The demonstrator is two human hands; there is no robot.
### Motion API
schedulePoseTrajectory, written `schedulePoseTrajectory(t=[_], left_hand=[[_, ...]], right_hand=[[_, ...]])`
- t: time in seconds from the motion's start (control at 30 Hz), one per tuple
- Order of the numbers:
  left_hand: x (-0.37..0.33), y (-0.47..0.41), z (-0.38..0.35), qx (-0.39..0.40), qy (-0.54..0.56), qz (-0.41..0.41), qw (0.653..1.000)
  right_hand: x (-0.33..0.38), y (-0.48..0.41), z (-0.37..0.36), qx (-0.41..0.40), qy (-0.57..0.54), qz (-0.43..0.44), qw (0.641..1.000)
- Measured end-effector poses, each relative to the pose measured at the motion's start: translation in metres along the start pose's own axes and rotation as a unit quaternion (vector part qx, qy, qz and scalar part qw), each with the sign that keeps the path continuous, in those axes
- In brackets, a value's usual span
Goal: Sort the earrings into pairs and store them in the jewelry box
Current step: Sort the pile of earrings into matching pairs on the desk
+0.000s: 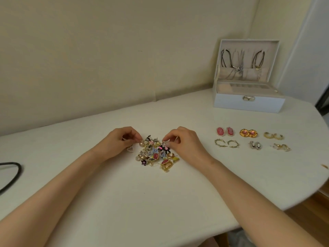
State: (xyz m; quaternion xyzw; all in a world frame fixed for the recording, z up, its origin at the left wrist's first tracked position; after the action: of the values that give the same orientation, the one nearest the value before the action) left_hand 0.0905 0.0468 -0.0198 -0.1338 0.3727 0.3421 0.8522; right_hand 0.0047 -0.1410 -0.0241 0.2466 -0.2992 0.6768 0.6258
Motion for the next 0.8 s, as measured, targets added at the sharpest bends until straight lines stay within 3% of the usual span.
schedulePoseTrajectory(t=[0.13,0.2,0.3,0.4,0.8], left_hand=[[-0.003,0.0,0.001,-0.072,-0.019,0.0,0.997],[-0.018,0.003,0.001,-0.088,-0.013,-0.029,0.996],[-0.052,0.007,-0.011,-0.001,-0.078,-0.088,0.993],[-0.064,0.008,-0.027,0.103,-0.177,-0.102,0.973],[-0.053,0.004,-0.028,0.119,-0.252,-0.085,0.957]], right_hand=[[0.004,0.004,0.009,-0.009,-0.037,0.01,0.999],[0.005,0.008,0.017,0.041,-0.047,0.001,0.998],[0.005,0.015,0.02,0.17,-0.055,-0.014,0.984],[0.004,0.017,0.021,0.221,-0.054,-0.009,0.974],[0.004,0.019,0.016,0.24,-0.052,-0.008,0.969]])
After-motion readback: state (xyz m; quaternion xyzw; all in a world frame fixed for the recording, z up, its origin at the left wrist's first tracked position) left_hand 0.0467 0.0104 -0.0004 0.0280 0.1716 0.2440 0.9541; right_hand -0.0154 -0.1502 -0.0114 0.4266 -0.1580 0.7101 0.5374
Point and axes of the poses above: each hand's wrist, its own y-axis away from the middle knuckle, its own z-axis out of the back of the hand, x = y × z, the point moved 4 cm from there along -y, towards the middle knuckle, and after that the axes turned 15 degrees about x, right-handed, at the moved point
